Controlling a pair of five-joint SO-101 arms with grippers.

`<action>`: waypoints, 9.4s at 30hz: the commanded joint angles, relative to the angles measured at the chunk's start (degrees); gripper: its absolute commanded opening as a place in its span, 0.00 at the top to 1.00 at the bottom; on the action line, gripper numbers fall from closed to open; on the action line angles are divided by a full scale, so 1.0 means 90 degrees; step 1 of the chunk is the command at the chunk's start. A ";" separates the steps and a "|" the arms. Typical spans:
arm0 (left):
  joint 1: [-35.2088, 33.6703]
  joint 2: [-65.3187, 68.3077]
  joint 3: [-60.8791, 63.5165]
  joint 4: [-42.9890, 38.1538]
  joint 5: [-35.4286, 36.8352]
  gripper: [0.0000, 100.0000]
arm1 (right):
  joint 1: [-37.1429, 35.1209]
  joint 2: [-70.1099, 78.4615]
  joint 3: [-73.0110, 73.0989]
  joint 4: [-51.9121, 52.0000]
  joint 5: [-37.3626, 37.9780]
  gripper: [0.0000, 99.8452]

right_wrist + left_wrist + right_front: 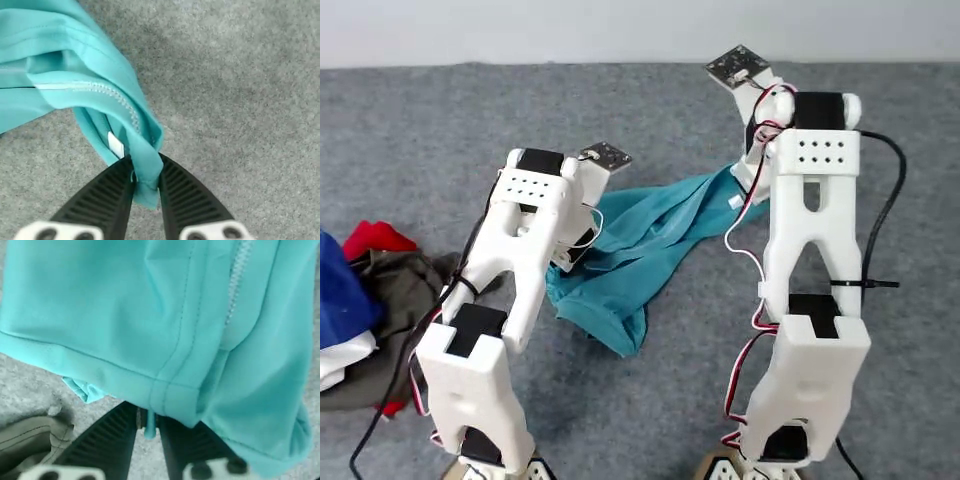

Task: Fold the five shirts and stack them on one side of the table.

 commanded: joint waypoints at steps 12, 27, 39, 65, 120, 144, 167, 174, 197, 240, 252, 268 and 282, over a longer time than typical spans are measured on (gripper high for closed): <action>-0.0059 -0.2315 -0.1587 0.0508 -0.0088 0.99 | 0.1099 -0.1646 -0.0068 0.0249 -0.0088 0.99; -0.1006 -0.3819 -0.3355 0.0488 -0.0088 0.99 | 0.1910 -0.2984 -0.0068 0.0249 -0.0420 0.99; -0.1045 -0.4181 -0.5768 -0.0908 -0.0127 0.99 | 0.1851 -0.4508 -0.0059 -0.0190 -0.1182 0.99; -0.1446 -0.4122 -0.5133 0.0098 -0.1035 0.99 | 0.2232 -0.4391 0.0987 -0.0122 -0.2589 0.99; 0.2628 0.3389 -0.6237 0.0508 -0.0166 0.87 | 0.3111 -0.4420 0.6632 -0.0396 -0.0869 0.99; 0.3233 0.4425 -0.6374 0.0508 -0.0205 0.98 | 0.3111 -0.4449 0.6632 -0.0396 -0.0879 0.99; 0.2530 0.1289 -0.5016 0.0420 -0.0195 0.98 | 0.3111 -0.4459 0.6603 -0.0386 -0.0850 0.99; 0.2559 0.2208 -0.4674 0.0264 0.0020 0.83 | 0.3111 -0.4459 0.6632 -0.0386 -0.0840 0.99; 0.2960 0.4034 -0.5016 -0.0791 0.0059 0.84 | 0.3111 -0.4449 0.6632 -0.0366 -0.0869 0.99; 0.2491 -0.2247 -0.0435 0.0527 -0.0762 0.99 | 0.1714 -0.5827 0.7365 0.0200 -0.0830 0.99; 0.2540 -0.2706 0.1744 -0.0029 -0.0674 0.98 | 0.1421 -0.5788 0.8322 -0.0669 -0.0869 0.99; 0.4181 -0.5021 0.4244 0.0449 -0.0606 0.98 | 0.2164 -0.5788 0.8322 -0.0982 -0.0830 0.99; 0.3897 -0.5040 0.4322 0.0156 -0.0557 0.85 | 0.2164 -0.5846 0.8322 -0.0659 -0.0830 0.99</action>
